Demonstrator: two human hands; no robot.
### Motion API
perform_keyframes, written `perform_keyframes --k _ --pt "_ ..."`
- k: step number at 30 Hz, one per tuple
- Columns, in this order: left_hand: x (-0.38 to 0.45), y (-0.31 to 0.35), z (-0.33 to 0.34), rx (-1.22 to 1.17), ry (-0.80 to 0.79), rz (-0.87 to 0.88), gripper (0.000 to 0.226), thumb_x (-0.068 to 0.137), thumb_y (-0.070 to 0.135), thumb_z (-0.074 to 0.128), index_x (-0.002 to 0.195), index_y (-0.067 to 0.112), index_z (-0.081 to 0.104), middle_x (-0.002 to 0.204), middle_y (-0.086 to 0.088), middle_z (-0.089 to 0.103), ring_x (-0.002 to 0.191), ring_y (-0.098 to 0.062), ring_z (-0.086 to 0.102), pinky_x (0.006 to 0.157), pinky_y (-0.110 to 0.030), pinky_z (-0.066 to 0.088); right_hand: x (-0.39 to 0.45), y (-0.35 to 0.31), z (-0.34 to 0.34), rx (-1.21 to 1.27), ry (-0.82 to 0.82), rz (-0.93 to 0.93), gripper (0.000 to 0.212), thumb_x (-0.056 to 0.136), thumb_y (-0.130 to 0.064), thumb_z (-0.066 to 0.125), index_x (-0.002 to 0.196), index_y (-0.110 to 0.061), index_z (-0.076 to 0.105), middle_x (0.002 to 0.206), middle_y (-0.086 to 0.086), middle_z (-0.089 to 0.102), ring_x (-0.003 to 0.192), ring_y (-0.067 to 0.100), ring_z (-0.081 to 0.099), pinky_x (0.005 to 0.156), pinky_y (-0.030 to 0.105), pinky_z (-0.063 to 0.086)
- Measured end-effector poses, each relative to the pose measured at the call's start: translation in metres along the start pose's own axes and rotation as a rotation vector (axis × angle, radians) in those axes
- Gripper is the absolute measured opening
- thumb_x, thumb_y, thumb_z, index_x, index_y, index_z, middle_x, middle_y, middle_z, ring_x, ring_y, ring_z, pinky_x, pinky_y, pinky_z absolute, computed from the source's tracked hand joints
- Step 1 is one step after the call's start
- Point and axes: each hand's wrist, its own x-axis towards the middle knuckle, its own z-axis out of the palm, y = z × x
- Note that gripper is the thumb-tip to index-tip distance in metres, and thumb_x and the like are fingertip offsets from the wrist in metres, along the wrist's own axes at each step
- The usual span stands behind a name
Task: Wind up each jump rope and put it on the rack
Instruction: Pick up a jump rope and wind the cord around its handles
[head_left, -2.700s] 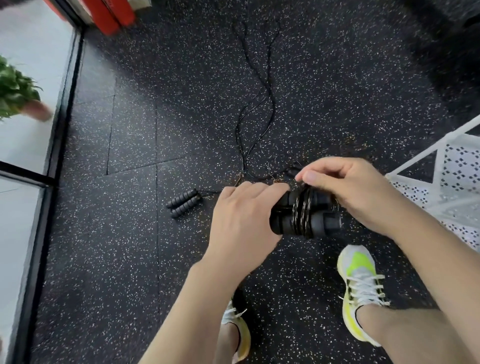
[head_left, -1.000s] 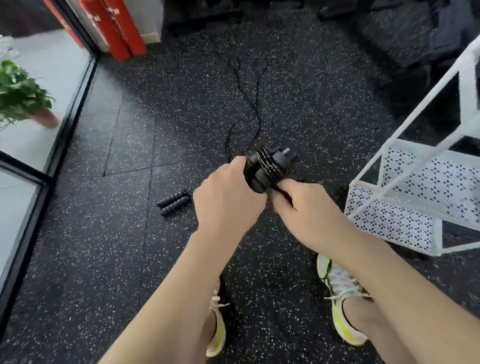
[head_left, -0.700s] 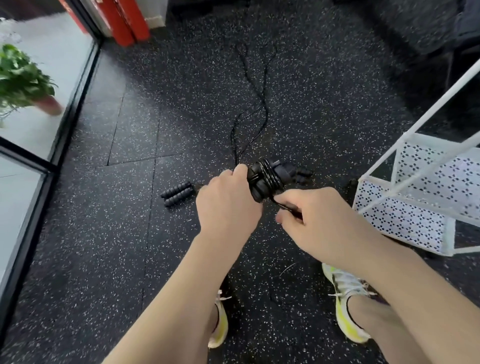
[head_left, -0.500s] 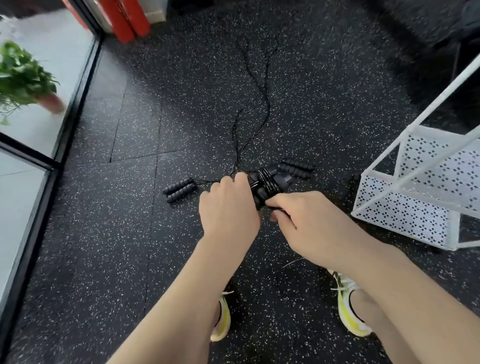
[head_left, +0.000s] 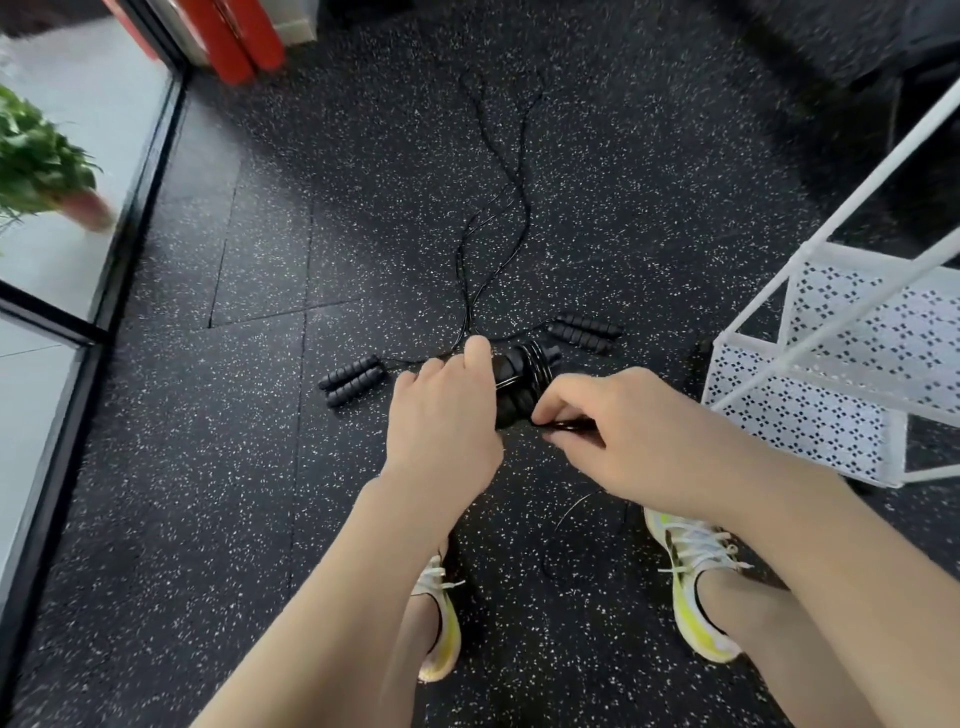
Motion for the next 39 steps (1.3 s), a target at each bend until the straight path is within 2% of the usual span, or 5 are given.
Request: perform_keyframes --k 9,15,21,36,39 --pt "-0.002 -0.009 0.006 -0.034 0.153 0.297 0.064 0.073 0.024 0.08 0.129 0.036 0.052 0.114 0.014 0.062 0.104 -0.02 0.052 0.085 -0.037 0.033 0.003 0.008 -0.026 0.161 0.248 -0.007 0.015 0.077 -0.029 0.085 0.083 -0.035 0.073 0.07 -0.021 0.065 0.064 0.002 0.057 0.06 0.013 0.042" --pt "-0.005 -0.006 0.006 -0.113 0.168 0.43 0.076 0.063 0.014 0.084 0.132 0.03 0.055 0.123 0.013 0.064 0.113 -0.022 0.053 0.091 -0.044 0.038 0.005 0.016 -0.037 0.288 0.279 0.025 0.014 0.079 -0.023 0.085 0.084 -0.033 0.077 0.081 -0.024 0.071 0.076 0.0 0.063 0.067 0.01 0.043" --pt "-0.004 -0.004 -0.001 -0.231 0.164 0.43 0.071 0.067 0.01 0.078 0.129 0.036 0.056 0.124 0.021 0.061 0.118 -0.013 0.048 0.099 -0.041 0.034 0.005 0.022 -0.043 0.384 0.257 0.035 0.008 0.088 -0.015 0.077 0.091 -0.022 0.08 0.073 -0.026 0.07 0.055 -0.009 0.059 0.055 0.004 0.04" --pt "-0.013 0.022 -0.036 -0.724 0.248 0.195 0.073 0.07 0.01 0.085 0.118 0.053 0.05 0.115 0.046 0.049 0.11 -0.004 0.055 0.098 -0.036 0.048 0.018 0.024 -0.019 1.263 0.178 -0.039 0.016 0.09 0.002 0.061 0.103 -0.003 0.07 0.095 0.009 0.071 0.087 0.02 0.067 0.077 0.031 0.058" --pt "-0.009 0.022 -0.037 -0.721 0.279 0.123 0.068 0.071 0.012 0.083 0.116 0.052 0.053 0.109 0.042 0.055 0.106 -0.005 0.057 0.09 -0.029 0.048 0.021 0.02 -0.008 1.199 0.235 0.065 0.022 0.097 0.007 0.048 0.089 -0.004 0.065 0.072 0.005 0.062 0.065 0.015 0.054 0.053 0.023 0.044"
